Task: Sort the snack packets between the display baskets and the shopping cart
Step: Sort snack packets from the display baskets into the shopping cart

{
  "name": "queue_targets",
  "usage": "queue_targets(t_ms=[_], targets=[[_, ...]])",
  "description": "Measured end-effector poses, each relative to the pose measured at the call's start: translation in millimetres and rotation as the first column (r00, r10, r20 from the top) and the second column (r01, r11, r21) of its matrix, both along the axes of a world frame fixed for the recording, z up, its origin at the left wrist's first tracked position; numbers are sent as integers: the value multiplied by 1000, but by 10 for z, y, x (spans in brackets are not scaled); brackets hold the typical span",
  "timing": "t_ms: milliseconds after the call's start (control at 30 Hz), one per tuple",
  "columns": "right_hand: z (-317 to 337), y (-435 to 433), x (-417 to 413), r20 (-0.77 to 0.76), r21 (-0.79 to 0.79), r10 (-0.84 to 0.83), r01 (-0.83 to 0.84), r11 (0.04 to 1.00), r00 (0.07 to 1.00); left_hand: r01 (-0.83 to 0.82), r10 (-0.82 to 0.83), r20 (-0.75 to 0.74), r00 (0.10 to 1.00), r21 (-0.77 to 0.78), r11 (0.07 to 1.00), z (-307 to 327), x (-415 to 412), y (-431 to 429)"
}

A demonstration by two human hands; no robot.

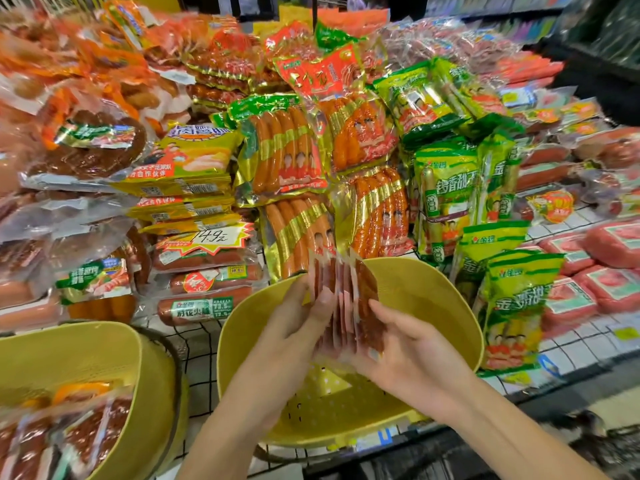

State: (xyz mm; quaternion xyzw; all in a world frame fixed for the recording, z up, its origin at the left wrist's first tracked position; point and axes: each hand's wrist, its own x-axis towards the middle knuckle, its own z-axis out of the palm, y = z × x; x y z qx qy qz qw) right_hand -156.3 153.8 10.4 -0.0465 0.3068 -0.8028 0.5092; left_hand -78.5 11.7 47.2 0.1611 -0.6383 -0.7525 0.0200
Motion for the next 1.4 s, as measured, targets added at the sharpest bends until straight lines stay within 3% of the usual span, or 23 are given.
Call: queue_targets(t_ms=[133,333,500,600,767,867,1000,1167,1267,1400], targets=[[-5,30,5,14,-69,11,-10,998,1000,24,-30,-44,999,-119,993,42,-8,63],[-48,84,9,18,-77,-13,14,997,1000,8,-26,-101,995,-178,984,47,3,81],[-7,165,-46,-120,23,-84,87,996,989,-94,55,-169,984,-232,968,43,54,93],[66,251,-65,-181,-3,-123,124,992,976,-116,76,-186,980,-214,970,56,54,47],[209,477,15,-364,92,-167,214,972,916,-102,80,-178,981,-120,988,2,-72,198],[252,799,75,-329,120,-298,353,928,896,-85,80,-122,989,-34,996,-23,-195,412],[201,1487,276,-251,158,-576,620,769,778,80,-78,-99,992,22,997,-115,-407,927],[86,2527,942,-249,202,-828,864,462,502,365,-361,-122,925,14,931,-353,-459,2028],[-143,3076,1458,-281,309,-919,933,185,275,560,-562,-58,825,-49,827,-671,-292,2712],[-799,3555,2059,-345,516,-930,853,-75,127,747,-755,46,654,-198,635,-1348,49,3481]])
